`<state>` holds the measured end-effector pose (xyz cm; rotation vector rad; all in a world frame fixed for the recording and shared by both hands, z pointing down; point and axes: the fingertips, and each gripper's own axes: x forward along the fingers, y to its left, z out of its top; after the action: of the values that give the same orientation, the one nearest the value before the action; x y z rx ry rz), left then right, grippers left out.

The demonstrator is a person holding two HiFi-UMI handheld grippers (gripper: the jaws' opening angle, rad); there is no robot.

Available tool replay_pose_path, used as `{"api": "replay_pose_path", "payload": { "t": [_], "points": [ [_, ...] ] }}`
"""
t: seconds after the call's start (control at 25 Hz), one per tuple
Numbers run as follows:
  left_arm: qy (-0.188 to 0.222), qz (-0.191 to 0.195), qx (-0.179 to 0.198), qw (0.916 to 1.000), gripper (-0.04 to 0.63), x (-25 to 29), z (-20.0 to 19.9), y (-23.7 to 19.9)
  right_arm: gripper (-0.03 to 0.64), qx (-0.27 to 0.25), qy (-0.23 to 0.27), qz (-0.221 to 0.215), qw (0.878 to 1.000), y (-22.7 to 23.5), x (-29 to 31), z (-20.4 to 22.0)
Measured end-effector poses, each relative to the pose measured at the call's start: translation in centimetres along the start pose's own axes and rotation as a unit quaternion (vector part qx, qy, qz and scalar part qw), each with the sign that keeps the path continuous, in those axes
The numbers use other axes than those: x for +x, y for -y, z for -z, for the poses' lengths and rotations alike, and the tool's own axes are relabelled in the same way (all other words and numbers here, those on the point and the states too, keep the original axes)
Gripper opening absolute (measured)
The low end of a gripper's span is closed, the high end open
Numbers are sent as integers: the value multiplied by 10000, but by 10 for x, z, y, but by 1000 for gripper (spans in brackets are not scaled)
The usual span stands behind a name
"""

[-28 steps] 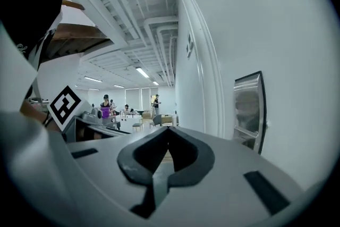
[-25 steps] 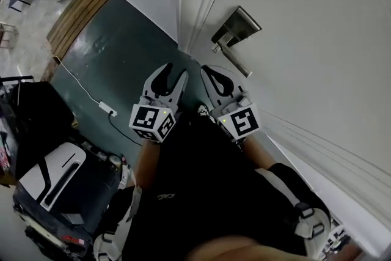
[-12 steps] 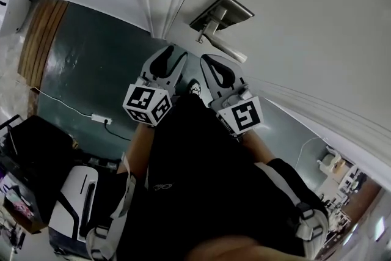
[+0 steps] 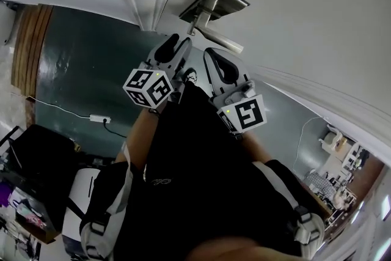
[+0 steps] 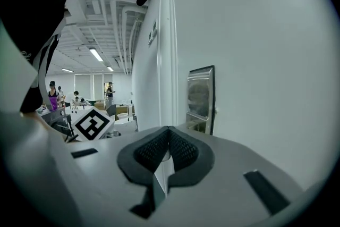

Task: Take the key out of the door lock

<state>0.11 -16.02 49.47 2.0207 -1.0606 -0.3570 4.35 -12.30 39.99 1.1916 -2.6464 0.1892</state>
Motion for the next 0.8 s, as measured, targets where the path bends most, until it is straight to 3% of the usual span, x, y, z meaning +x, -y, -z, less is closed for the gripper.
{"api": "replay_pose_path", "payload": {
  "t": [0.44, 0.8],
  "points": [
    [206, 68, -445, 9988, 179, 36, 6, -2, 8, 276, 27, 255, 9993, 12, -7, 3],
    [582, -33, -1178, 9913, 100, 54, -1, -1, 8, 349, 26, 409, 9985, 24, -11, 3]
  ]
}}
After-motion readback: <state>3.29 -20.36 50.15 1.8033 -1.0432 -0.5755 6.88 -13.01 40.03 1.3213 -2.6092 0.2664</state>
